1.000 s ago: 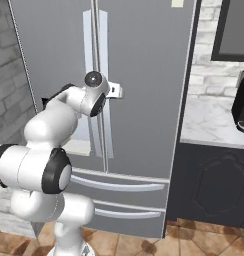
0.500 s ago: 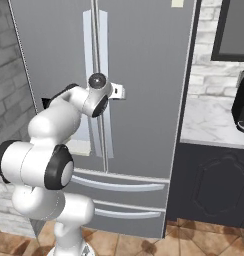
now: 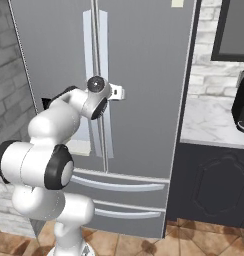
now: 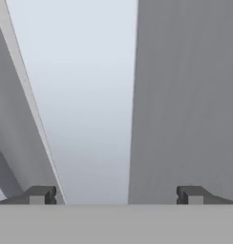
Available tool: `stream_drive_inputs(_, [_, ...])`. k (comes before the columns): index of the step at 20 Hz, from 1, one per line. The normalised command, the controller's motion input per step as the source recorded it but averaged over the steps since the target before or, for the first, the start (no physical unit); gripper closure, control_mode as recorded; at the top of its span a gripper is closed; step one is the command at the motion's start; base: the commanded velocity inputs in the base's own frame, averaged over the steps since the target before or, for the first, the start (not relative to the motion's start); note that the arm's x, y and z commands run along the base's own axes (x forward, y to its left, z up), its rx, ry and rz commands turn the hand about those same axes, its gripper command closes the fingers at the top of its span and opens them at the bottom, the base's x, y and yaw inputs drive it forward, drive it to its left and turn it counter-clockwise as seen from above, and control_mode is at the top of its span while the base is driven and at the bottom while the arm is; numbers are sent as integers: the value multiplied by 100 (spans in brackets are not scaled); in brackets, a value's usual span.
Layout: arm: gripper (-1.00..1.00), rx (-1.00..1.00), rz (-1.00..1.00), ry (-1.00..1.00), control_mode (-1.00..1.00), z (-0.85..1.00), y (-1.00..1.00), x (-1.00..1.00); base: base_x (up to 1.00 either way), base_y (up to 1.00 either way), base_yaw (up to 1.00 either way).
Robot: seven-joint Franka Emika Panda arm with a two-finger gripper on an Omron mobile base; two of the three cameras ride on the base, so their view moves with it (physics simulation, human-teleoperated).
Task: Take the lemon wedge from the fridge and place it on the plate with fish on the dining counter.
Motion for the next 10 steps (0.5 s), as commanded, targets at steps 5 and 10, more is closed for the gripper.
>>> stream_drive_inputs(5, [100, -4, 0, 0, -100, -11, 0, 26, 0, 0, 0])
stream_drive_inputs(10, [100, 0, 0, 0, -100, 0, 0, 0, 0, 0, 0])
